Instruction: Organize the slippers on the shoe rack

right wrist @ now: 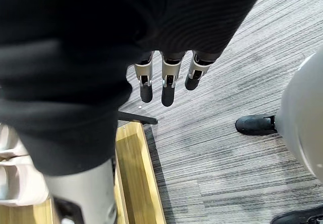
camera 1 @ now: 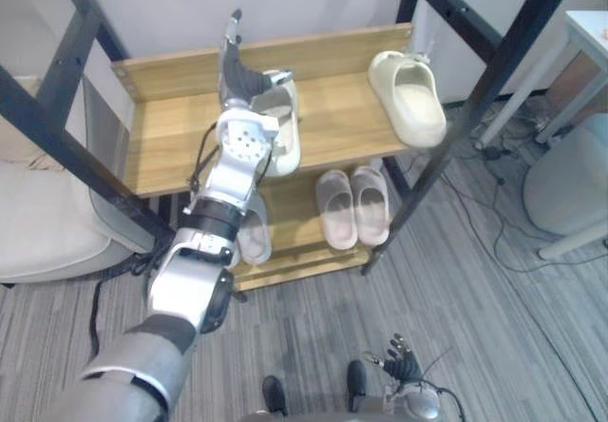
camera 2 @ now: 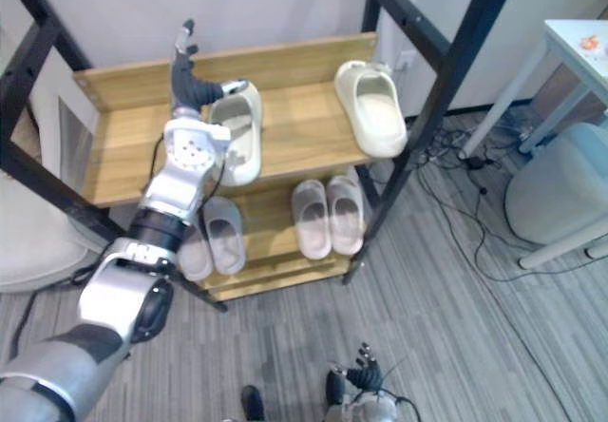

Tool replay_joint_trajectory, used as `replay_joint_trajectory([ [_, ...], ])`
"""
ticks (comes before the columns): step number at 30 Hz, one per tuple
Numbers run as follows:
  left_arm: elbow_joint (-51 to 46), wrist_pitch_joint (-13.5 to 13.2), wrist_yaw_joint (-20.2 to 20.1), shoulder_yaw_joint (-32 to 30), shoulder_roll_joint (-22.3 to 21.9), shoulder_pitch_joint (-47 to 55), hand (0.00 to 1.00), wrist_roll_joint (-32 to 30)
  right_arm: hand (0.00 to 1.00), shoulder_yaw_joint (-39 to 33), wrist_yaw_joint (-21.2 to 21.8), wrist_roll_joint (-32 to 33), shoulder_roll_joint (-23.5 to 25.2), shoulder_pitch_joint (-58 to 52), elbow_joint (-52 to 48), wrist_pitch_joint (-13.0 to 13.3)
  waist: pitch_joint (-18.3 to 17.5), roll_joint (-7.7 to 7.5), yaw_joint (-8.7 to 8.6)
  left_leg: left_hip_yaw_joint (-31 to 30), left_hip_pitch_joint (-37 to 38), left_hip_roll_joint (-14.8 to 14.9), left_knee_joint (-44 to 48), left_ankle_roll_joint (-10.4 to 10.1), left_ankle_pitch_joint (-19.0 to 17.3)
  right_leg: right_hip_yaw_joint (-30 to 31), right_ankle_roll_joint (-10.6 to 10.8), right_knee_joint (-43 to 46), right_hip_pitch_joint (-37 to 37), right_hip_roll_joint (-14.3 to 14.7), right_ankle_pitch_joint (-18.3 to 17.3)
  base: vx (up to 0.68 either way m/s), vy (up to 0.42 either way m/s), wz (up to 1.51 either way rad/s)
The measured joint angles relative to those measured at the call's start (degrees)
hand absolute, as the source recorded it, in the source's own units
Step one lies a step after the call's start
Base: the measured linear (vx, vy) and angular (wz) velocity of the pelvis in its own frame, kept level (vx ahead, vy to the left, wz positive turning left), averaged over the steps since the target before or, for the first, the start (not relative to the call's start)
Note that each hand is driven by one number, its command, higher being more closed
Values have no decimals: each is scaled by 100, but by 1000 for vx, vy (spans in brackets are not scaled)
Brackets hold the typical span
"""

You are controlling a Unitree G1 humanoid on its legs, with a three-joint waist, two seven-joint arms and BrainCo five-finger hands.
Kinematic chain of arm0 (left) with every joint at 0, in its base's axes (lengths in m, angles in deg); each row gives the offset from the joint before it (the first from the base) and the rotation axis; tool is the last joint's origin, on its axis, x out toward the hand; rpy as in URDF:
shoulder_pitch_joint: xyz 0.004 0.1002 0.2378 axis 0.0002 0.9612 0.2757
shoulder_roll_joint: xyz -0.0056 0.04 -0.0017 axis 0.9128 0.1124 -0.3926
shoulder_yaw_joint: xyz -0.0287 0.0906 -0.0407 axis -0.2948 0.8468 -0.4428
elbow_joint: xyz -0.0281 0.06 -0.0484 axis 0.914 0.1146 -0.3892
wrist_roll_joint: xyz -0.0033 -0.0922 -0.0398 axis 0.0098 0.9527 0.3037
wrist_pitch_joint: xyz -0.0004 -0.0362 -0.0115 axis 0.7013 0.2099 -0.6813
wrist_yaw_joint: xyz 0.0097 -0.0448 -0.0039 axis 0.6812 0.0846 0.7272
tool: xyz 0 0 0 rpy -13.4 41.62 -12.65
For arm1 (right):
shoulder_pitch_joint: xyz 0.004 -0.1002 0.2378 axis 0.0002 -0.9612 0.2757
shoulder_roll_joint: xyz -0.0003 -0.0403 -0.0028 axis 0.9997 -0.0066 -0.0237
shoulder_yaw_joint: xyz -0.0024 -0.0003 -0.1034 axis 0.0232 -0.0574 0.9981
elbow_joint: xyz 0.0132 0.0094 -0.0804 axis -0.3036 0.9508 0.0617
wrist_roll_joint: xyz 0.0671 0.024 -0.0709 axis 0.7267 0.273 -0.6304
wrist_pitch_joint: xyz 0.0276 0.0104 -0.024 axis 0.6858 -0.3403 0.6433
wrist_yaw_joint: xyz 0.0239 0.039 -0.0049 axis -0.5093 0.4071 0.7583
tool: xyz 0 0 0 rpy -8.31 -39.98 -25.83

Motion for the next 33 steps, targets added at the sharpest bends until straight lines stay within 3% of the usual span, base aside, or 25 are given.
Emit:
replay_joint_trajectory([
  [9, 2, 128, -10, 5, 51, -89, 0, -465, 0, 89, -36, 172, 11, 43, -328, 58, 230, -110, 14, 16, -13, 0, 2, 2, -5, 13, -1, 33, -36, -3, 0, 13, -4, -1],
  [24, -78, 188, -7, -67, 234, -355, 0, -582, 0, 170, -86, 177, 4, 117, -436, 64, 395, -106, 49, 5, -128, 1, 3, 11, 6, -2, -6, 48, -139, -3, 5, 2, -1, 0],
  [25, -78, 193, -7, -67, 235, -371, 100, -642, 0, 175, -85, 177, 4, 116, -436, 64, 405, -104, 51, 1, -131, 1, 3, 11, 6, -7, -6, 48, -139, -4, 5, -13, -18, 4],
  [29, -66, 234, -75, 49, 264, -467, 100, -1090, 0, 190, -84, 181, 3, 117, -436, 64, 433, -93, 55, -28, -150, 2, 3, 16, 9, -38, -6, 47, -140, -5, 4, -1, -14, 4],
  [33, 201, 244, -506, 418, 420, -724, 100, -1512, 0, 192, -56, 213, 4, 121, -437, 64, 438, -87, 59, -27, -150, 0, 3, 16, 9, -38, -6, 48, -140, -6, 5, 0, 0, 0],
])
